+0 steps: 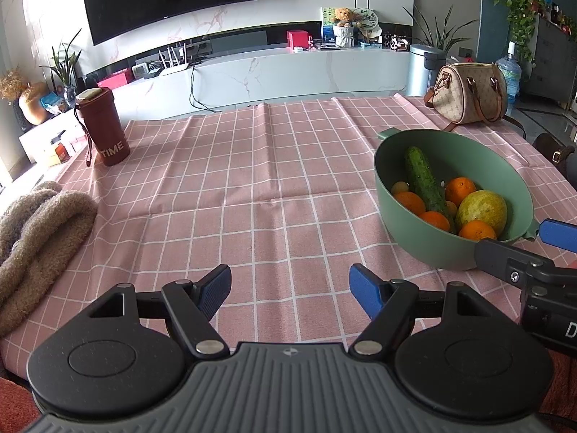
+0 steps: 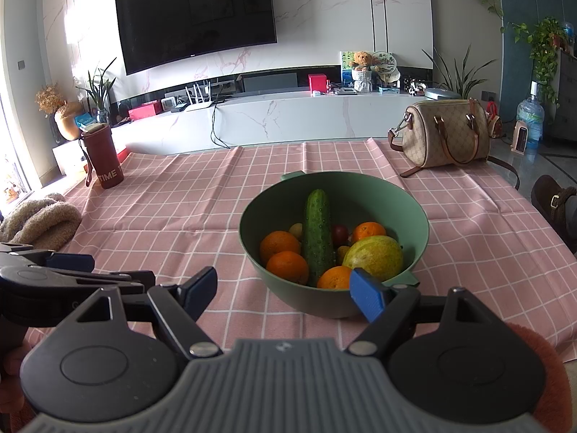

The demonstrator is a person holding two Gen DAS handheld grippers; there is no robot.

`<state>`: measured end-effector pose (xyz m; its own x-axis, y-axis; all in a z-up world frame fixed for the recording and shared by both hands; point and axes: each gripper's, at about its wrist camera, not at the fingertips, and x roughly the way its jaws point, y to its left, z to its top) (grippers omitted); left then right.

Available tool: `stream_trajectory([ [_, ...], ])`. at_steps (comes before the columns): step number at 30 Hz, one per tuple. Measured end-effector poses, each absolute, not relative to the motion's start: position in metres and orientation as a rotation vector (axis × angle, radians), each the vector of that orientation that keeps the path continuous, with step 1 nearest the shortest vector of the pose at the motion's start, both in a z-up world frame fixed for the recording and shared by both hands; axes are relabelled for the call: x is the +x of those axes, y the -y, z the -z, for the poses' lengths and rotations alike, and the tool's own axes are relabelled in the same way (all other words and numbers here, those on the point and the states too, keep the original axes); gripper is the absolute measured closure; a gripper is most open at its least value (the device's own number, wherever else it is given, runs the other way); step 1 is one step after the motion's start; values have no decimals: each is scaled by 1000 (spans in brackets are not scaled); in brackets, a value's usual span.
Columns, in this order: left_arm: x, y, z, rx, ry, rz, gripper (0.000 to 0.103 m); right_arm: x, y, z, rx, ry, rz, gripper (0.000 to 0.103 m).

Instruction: Organize fruits

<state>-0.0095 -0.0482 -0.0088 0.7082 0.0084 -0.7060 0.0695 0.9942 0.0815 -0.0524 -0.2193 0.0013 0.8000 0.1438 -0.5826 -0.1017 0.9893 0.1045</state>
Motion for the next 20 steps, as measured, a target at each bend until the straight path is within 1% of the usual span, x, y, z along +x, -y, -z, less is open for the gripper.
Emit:
stream_trajectory([
  [20,-10,50,9,109,-794,38,16,-53,220,-1,70,-630,-132,26],
])
